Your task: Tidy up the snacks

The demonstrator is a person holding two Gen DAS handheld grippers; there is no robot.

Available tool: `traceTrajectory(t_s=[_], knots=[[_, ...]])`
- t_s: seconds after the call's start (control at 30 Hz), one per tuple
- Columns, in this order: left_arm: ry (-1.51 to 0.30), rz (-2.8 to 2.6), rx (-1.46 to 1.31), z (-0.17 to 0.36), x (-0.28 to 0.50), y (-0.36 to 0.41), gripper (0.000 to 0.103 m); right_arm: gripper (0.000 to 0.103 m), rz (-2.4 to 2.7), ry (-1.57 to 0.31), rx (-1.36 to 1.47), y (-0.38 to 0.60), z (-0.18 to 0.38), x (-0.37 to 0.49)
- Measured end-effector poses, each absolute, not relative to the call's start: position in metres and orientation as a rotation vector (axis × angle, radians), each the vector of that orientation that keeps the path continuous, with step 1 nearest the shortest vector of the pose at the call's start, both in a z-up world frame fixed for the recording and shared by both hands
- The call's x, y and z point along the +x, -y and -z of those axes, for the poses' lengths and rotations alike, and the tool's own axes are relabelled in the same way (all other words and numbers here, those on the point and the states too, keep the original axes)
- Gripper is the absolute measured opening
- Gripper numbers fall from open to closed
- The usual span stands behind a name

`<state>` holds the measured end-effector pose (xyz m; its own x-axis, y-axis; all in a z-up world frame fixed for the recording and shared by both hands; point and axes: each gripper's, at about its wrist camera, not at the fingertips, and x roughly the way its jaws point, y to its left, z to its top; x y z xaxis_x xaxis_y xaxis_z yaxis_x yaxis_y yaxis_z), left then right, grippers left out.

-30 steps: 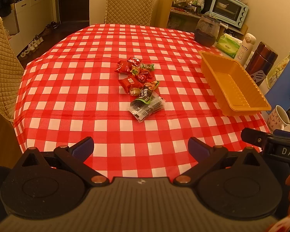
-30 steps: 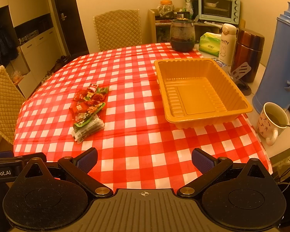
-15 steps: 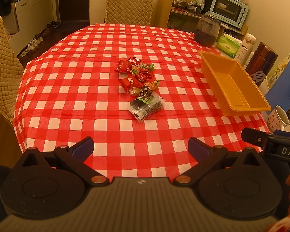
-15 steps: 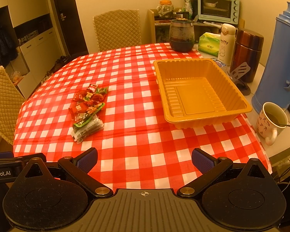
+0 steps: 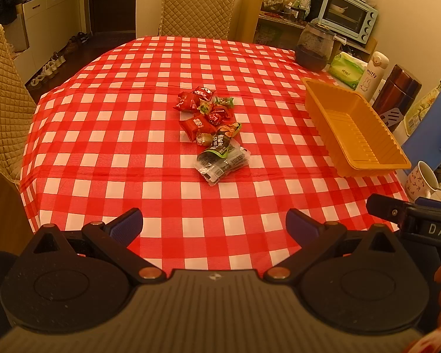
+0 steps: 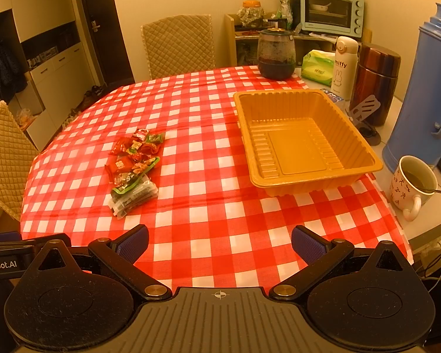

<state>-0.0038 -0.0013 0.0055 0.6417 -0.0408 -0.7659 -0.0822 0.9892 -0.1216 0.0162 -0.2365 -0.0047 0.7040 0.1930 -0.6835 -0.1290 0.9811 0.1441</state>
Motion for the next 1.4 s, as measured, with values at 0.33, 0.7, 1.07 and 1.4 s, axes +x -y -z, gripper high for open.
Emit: traceTrajectory(t_s=[0.33,0.7,1.07,1.4], knots=[[-0.874,-0.023,-0.150,-0.0054,-0.0038,0.0011,0.103,0.103,-0.179,-0.770,0.088,0.2366,0.0041,0.0159],[-0.874,-0.023,-0.151,-0.0057,-0.0043,0.0010,0.103,0.103,-0.179,-0.769,0.088,0.2368,0.0047,0.0160],[-0.872,-0.019,-0.155,-0.0067,-0.0047,0.0022,0.103,0.103,-0.177,-0.770,0.091,0.2377,0.0047,0.0154],[-0.876,-0.016,-0.170,-0.0069,-0.0046,0.0011,0.102,0.103,-0.176,-0.769,0.103,0.2383,0.0072,0.0157]])
